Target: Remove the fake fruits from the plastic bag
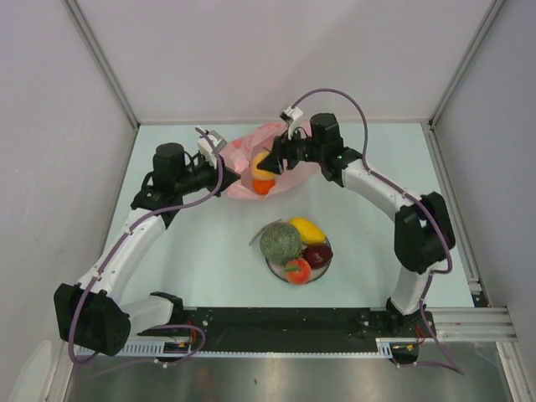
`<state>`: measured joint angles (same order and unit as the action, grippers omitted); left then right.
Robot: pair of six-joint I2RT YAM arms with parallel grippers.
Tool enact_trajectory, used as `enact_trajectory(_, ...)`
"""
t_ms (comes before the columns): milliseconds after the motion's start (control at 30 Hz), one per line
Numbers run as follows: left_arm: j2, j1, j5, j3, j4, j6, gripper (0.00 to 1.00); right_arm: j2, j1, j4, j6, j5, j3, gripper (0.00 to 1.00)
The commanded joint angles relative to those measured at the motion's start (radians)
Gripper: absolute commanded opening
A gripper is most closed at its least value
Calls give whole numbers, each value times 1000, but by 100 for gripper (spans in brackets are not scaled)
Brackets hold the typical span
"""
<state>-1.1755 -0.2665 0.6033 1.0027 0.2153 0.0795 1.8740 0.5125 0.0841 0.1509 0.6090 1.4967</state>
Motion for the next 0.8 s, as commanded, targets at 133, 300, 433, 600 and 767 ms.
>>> enact_trajectory(133, 92, 21, -31, -45, -96, -40, 0, -297, -14, -475, -474, 147, -177, 13)
enact_trajectory(300, 109, 24, -19, -70, -102, -53, 0, -436, -38, -759, -735, 170, -260, 12)
enact_trajectory(433, 119, 24, -17, -79, -97, -50, 1, -507, -40, -848, -777, 189, -326, 12)
enact_trajectory(600, 116, 23, -14, -85, -88, -46, 1, -519, -42, -859, -748, 221, -383, 15)
enact_trajectory(767, 112, 24, 1, -84, -77, -46, 1, -495, -42, -862, -763, 245, -397, 18)
